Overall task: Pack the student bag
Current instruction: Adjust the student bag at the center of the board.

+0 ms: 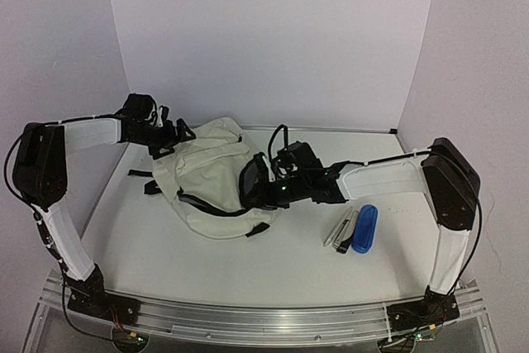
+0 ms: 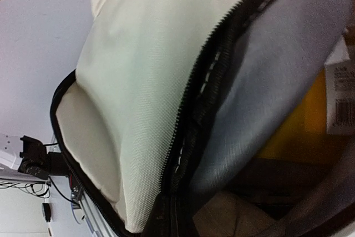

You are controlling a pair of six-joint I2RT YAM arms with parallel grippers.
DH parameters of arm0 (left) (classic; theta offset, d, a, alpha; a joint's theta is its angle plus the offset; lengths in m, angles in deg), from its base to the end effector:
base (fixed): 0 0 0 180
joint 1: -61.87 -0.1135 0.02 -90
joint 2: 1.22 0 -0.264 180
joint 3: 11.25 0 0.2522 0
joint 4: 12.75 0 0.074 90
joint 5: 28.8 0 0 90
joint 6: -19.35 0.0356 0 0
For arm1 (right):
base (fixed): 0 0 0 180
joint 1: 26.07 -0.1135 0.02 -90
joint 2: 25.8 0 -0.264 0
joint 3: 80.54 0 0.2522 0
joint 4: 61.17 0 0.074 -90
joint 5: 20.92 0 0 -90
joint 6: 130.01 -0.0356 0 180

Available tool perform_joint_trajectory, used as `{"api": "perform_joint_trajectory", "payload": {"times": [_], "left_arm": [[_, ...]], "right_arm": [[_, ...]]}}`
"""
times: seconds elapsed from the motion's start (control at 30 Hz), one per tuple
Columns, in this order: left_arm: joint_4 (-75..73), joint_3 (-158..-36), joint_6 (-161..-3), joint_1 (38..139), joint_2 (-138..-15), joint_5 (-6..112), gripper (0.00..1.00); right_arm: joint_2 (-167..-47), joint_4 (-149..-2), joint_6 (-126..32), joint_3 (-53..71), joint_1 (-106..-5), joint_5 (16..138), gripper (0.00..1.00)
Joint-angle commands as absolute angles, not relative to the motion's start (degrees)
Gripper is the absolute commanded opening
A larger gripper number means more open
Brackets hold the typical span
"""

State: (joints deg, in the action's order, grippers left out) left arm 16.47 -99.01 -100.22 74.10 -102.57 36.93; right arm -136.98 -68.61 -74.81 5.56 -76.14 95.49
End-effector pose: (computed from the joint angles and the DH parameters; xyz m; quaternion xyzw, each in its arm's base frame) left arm 0.3831 -0.0980 0.2407 -0.0519 0.8984 -0.3196 0.2969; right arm 0.2658 0.3423 0.1958 -0.2223 0.8315 0.4637 0.2103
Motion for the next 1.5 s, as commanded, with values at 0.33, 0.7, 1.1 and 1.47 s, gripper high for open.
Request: {"api": "perform_joint_trajectory", "payload": {"times": [0.33,0.7,1.1,1.47], "left_arm": [[21.13,-99.42,-81.52,77.65,-85.53,36.86,0.99],[24.81,-103.85,-76.05,90.40,-90.70,46.75,0.96],[27.30,-107.43,-83.03,92.63,-94.78,53.71,0.97],[33.46,-96.63,-97.64,89.39,-84.34,60.67,1.00]], "right_arm": [[-129.71,-69.34,-74.11,11.77,-80.16,91.89,0.24],[-127.45,-72.73,-73.08,9.17,-69.07,85.90,0.46],[-136.00,-72.76,-72.83,7.93,-70.34,91.02,0.53],[-139.24,-72.73,-73.40,6.49,-73.75,89.03,0.08]]}}
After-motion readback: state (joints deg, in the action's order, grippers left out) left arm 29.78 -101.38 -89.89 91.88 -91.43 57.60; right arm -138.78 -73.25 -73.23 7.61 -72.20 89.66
